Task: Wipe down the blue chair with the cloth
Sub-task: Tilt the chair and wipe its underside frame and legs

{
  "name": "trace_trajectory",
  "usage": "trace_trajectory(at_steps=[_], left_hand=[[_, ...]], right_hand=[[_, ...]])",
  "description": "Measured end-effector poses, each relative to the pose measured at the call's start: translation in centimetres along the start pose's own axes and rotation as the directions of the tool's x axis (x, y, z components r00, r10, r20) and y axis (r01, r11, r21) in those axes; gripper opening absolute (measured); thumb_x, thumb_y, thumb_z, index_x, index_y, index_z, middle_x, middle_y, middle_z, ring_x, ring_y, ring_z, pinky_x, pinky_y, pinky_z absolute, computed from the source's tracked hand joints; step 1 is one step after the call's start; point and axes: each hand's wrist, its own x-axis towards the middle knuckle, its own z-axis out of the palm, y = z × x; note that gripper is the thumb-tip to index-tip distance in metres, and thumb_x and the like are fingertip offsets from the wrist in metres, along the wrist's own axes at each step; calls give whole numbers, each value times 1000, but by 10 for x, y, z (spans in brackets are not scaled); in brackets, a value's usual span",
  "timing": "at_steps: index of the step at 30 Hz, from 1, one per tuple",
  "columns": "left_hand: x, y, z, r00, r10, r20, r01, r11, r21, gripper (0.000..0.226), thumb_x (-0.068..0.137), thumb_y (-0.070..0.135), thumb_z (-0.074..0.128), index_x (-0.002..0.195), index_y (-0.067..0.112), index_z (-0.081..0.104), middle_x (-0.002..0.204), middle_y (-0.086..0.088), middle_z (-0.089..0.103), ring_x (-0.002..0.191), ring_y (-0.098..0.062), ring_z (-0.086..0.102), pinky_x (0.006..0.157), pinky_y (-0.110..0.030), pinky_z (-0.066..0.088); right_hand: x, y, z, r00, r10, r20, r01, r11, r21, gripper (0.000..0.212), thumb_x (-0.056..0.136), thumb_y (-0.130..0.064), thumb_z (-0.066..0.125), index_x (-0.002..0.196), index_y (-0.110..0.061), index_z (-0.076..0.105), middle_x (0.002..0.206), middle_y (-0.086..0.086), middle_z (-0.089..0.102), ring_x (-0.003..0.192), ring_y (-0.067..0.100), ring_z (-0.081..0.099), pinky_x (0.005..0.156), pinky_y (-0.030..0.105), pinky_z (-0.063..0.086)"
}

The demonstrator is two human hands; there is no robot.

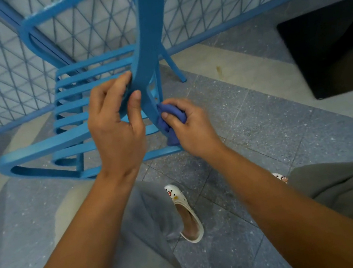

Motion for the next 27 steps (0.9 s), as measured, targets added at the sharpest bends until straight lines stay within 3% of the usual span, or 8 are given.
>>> trace_trajectory(at_steps=[3,8,10,13,17,22,27], left_hand=[[0,-1,-1,1000,8,-7,-8,1000,6,28,97,7,65,124,0,68,109,-17,63,104,-4,53,90,-12,44],[-2,-3,0,1000,15,-24,-14,1000,13,27,96,7,66,122,0,69,104,-18,62,100,-6,53,90,-12,43],[-1,-3,0,999,14,-34,-14,1000,0,24,96,7,67,118,-1,70,102,-18,62,99,-6,53,89,-13,44],[-1,-3,0,1000,8,-28,-8,1000,-6,19,95,7,68,111,-2,71,100,-10,59,96,-4,53,87,-12,45],[-2,-1,-1,1000,0,-22,-1,1000,-22,18,95,7,67,111,-1,71,99,-10,59,94,-6,54,85,-15,47],[4,7,-3,998,56,-29,-58,996,-61,21,97,3,63,117,-2,70,101,-16,62,97,-7,55,84,-21,50],[6,7,-8,995,104,1,-104,991,-88,26,98,-4,57,121,-1,68,106,-7,58,104,9,50,93,-12,41]], right_hand=[[-1,-6,0,1000,31,5,-31,999,9,21,97,-14,63,117,-16,70,112,5,67,101,14,66,92,41,55],[12,-50,-1,983,-169,-74,176,979,104,21,96,-12,64,117,-11,69,112,6,69,105,17,66,96,37,53],[4,-38,4,988,-136,-76,142,986,85,23,97,-14,63,120,-12,67,112,6,67,105,17,66,96,39,53],[-9,-18,6,998,-27,-50,28,1000,4,26,99,-15,62,124,-12,67,115,3,66,106,9,64,94,29,52],[-2,-46,2,998,-36,-50,40,995,89,22,98,-18,61,119,-17,66,115,5,68,108,17,66,98,45,53],[-3,-78,-7,971,-129,-201,163,974,160,24,99,-14,63,122,-7,63,113,5,70,107,13,67,95,27,53],[-13,-69,-1,981,-132,-139,143,987,75,24,96,-14,63,118,-6,65,112,7,69,106,17,66,97,40,54]])
